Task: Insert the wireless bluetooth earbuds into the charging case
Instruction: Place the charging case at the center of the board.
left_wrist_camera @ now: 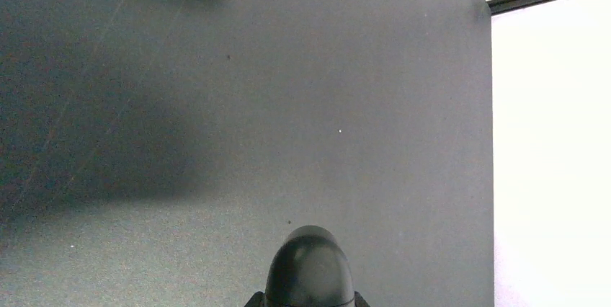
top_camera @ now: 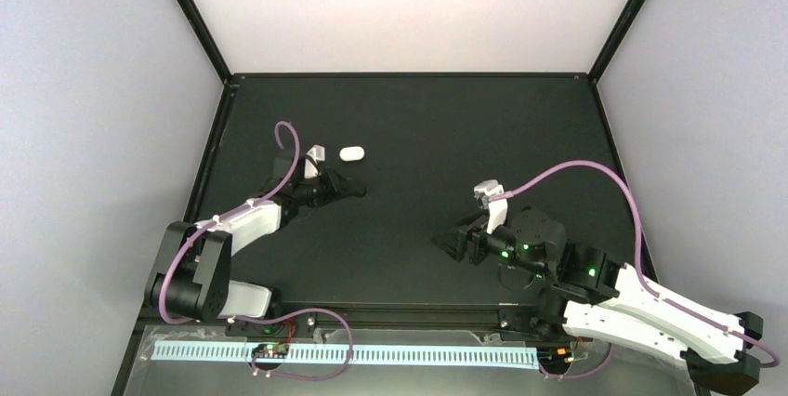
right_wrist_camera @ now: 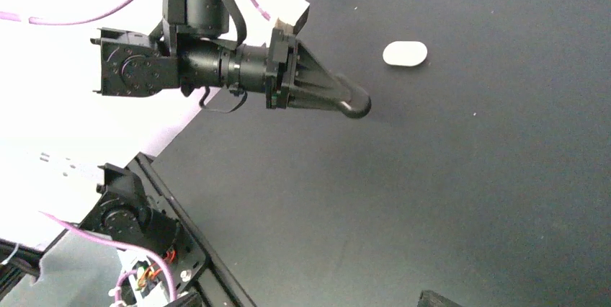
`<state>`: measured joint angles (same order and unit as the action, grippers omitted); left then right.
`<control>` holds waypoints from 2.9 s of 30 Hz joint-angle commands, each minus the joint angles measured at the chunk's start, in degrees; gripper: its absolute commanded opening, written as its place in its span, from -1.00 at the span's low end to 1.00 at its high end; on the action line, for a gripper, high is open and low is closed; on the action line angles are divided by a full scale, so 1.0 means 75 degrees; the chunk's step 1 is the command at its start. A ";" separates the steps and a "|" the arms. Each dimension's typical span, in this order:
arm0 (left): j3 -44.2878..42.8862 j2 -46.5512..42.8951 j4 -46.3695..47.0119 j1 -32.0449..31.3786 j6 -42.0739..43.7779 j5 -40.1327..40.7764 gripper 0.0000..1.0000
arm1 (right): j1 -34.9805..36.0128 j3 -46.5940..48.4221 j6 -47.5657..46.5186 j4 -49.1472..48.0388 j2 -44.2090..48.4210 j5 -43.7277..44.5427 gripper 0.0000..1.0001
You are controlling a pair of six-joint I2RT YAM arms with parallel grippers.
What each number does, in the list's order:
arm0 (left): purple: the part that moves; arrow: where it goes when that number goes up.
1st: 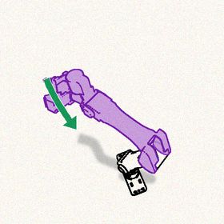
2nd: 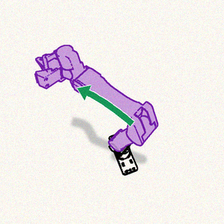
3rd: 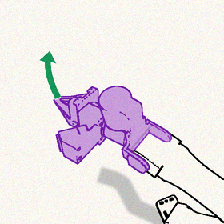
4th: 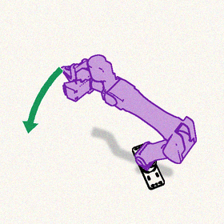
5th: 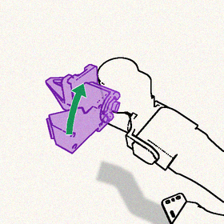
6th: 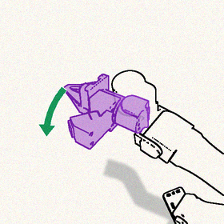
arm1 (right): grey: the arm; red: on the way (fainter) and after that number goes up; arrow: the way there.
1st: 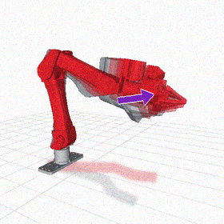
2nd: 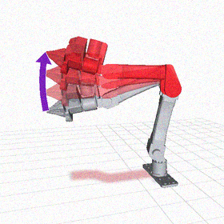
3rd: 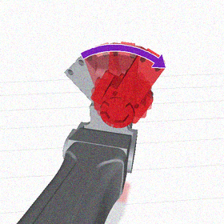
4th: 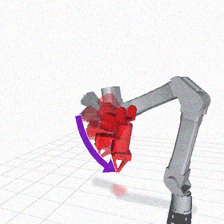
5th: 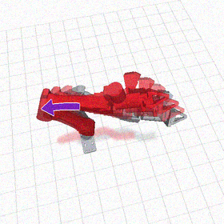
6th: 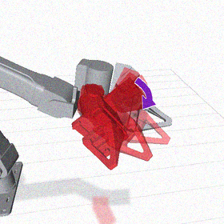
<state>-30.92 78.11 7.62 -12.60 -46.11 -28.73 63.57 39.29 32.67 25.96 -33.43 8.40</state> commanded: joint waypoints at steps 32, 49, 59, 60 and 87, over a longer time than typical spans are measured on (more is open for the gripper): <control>-0.0243 0.2540 0.3313 0.0378 -0.1406 0.0130 -0.97 | 0.0020 0.0339 -0.1218 -0.0662 -0.0339 0.0635 0.58; -0.0522 0.3183 0.3075 0.0390 -0.1609 0.0719 -0.97 | 0.0020 0.0340 -0.0758 -0.0371 -0.0085 0.0532 0.58; -0.0343 0.3022 0.2776 0.0391 -0.1399 0.0913 -0.55 | 0.0020 0.0187 -0.0486 -0.0166 0.0248 0.0622 0.58; -0.0353 0.3016 0.2710 0.0391 -0.1363 0.0913 -0.50 | 0.0020 0.0190 -0.0476 -0.0157 0.0249 0.0637 0.58; -0.0132 0.2309 0.1729 0.0386 -0.0661 0.1279 0.08 | 0.0020 0.0120 -0.0346 -0.0051 0.0424 0.0696 0.58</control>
<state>-33.17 96.29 25.34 -10.13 -53.28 -21.93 63.57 40.47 29.12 25.54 -31.05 12.97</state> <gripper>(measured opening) 0.526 0.789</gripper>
